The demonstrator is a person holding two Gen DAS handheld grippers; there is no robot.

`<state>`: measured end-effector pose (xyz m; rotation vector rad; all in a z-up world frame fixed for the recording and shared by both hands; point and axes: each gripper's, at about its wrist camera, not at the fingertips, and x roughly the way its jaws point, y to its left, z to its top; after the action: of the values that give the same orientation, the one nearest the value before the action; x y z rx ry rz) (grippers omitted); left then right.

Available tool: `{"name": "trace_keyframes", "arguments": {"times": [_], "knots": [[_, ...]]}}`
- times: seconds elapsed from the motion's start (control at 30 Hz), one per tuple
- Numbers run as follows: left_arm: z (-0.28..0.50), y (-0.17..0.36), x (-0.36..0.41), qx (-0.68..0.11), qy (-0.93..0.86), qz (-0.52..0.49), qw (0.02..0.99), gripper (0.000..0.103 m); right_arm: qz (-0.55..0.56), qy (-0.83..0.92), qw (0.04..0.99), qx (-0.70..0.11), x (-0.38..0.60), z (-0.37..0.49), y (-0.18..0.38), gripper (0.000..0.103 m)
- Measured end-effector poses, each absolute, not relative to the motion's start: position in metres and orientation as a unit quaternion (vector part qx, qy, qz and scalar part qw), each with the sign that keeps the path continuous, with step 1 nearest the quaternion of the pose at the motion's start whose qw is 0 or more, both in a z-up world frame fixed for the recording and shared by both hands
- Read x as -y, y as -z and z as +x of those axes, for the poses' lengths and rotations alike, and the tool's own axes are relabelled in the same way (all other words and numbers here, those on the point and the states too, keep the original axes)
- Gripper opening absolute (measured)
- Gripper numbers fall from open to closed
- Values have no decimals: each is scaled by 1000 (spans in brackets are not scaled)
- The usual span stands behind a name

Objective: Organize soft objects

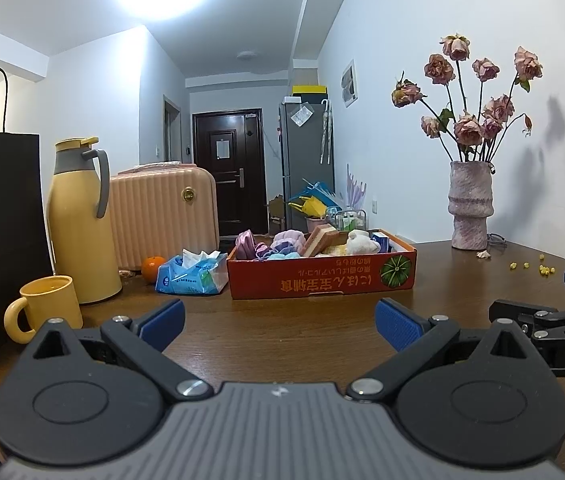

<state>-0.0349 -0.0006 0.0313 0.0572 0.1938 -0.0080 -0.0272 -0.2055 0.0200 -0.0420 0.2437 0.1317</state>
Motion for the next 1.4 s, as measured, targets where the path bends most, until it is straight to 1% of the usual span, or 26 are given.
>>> {"name": "trace_keyframes", "arguments": {"times": [1.4], "knots": [[-40,-32,3,-89,9,31,996,103,-21,-65,990,-122,207,-29,-20,103]]}}
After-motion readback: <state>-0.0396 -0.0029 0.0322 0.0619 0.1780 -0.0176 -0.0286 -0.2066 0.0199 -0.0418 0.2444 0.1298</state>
